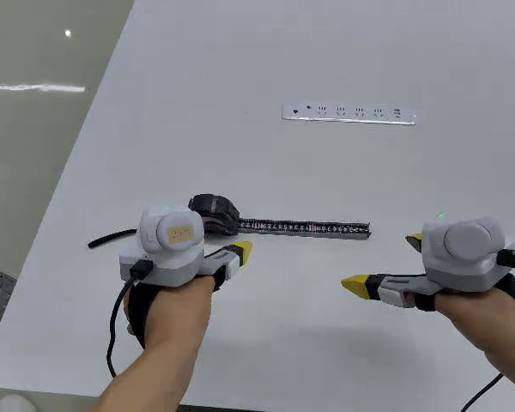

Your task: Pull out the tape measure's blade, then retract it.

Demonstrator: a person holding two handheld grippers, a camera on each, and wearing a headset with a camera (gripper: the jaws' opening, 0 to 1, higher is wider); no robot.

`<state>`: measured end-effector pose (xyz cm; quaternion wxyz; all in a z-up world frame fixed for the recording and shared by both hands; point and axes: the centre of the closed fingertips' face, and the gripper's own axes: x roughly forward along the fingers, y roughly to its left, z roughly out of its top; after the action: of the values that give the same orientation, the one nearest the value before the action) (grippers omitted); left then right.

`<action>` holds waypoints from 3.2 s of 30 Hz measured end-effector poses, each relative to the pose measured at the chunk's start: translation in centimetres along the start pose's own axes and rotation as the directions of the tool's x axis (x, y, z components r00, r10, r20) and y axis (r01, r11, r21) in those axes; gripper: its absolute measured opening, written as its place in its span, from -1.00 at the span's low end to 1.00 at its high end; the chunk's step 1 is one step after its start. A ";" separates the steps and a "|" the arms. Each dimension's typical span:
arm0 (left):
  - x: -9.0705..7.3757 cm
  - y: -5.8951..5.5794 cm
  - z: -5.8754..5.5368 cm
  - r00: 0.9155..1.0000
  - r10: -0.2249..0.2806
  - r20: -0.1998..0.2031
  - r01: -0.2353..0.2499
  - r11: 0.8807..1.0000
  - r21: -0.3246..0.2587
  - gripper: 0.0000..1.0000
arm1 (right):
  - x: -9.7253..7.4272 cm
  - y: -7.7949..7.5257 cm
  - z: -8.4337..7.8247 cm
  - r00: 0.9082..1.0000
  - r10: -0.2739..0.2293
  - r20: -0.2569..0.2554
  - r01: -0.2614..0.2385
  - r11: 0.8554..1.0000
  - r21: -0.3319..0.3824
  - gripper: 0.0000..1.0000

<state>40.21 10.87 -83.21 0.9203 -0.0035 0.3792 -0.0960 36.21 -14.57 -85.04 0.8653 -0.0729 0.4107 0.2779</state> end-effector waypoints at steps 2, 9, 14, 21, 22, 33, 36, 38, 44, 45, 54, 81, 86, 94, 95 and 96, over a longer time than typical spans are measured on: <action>0.3 0.1 0.0 1.000 0.002 -0.001 -0.002 1.000 -0.001 0.64 | 0.3 -0.1 0.0 1.000 0.005 -0.008 -0.005 1.000 -0.009 0.70; 1.3 0.2 0.1 1.000 0.009 -0.003 -0.009 1.000 -0.010 0.63 | 0.9 -0.7 0.0 1.000 0.016 -0.025 -0.017 0.999 -0.032 0.69; 2.0 0.2 0.1 1.000 0.015 -0.010 -0.015 1.000 -0.014 0.62 | 1.4 -1.2 0.1 0.999 0.027 -0.038 -0.029 0.998 -0.053 0.68; 2.7 0.4 -0.1 1.000 0.021 -0.018 -0.021 1.000 -0.019 0.60 | 2.3 -1.8 0.0 0.997 0.050 -0.064 -0.056 0.993 -0.100 0.67; 2.8 0.4 -0.1 1.000 0.022 -0.020 -0.023 1.000 -0.020 0.60 | 2.4 -1.9 0.0 0.996 0.052 -0.070 -0.059 0.992 -0.110 0.66; 3.9 0.9 0.3 0.999 0.028 -0.019 -0.029 0.999 -0.032 0.58 | 3.8 -2.8 -0.1 0.989 0.086 -0.119 -0.107 0.977 -0.186 0.63; 4.2 0.9 0.3 0.999 0.030 -0.022 -0.031 0.999 -0.035 0.57 | 4.1 -3.3 -0.2 0.987 0.093 -0.134 -0.119 0.971 -0.207 0.62; 4.4 0.9 0.4 0.999 0.032 -0.023 -0.033 0.999 -0.034 0.57 | 4.3 -3.6 -0.2 0.985 0.096 -0.141 -0.125 0.967 -0.220 0.60; 4.7 0.9 0.5 0.999 0.036 -0.027 -0.037 0.999 -0.037 0.56 | 4.8 -4.2 -0.5 0.979 0.112 -0.172 -0.155 0.952 -0.264 0.54; 4.9 0.9 0.6 0.999 0.036 -0.027 -0.037 0.999 -0.036 0.55 | 5.0 -4.4 -0.5 0.978 0.114 -0.176 -0.159 0.950 -0.268 0.53; 5.9 1.0 0.9 0.999 0.045 -0.030 -0.047 0.998 -0.053 0.53 | 5.8 -5.1 -1.1 0.965 0.139 -0.221 -0.207 0.925 -0.320 0.46; 8.4 1.8 1.1 0.997 0.063 -0.043 -0.068 0.991 -0.115 0.48 | 7.7 -6.5 -1.1 0.914 0.181 -0.363 -0.356 0.785 -0.507 0.26; 8.9 2.0 0.8 0.996 0.067 -0.050 -0.072 0.990 -0.117 0.46 | 8.0 -6.6 -1.1 0.905 0.183 -0.384 -0.378 0.758 -0.531 0.19; 9.6 2.2 0.7 0.996 0.065 -0.054 -0.071 0.989 -0.131 0.44 | 8.4 -6.5 -0.9 0.895 0.191 -0.404 -0.408 0.718 -0.564 0.06; 9.7 2.2 0.7 0.996 0.065 -0.055 -0.072 0.989 -0.132 0.43 | 8.4 -6.6 -0.9 0.892 0.190 -0.409 -0.413 0.710 -0.571 0.04; 9.7 2.2 0.7 0.996 0.065 -0.055 -0.072 0.989 -0.133 0.43 | 8.5 -6.6 -0.9 0.892 0.190 -0.411 -0.415 0.705 -0.575 0.02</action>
<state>47.85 11.25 -89.62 0.9110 -0.0501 0.4076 -0.0384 43.49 -16.82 -92.65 0.6482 -0.3424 0.4302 0.5268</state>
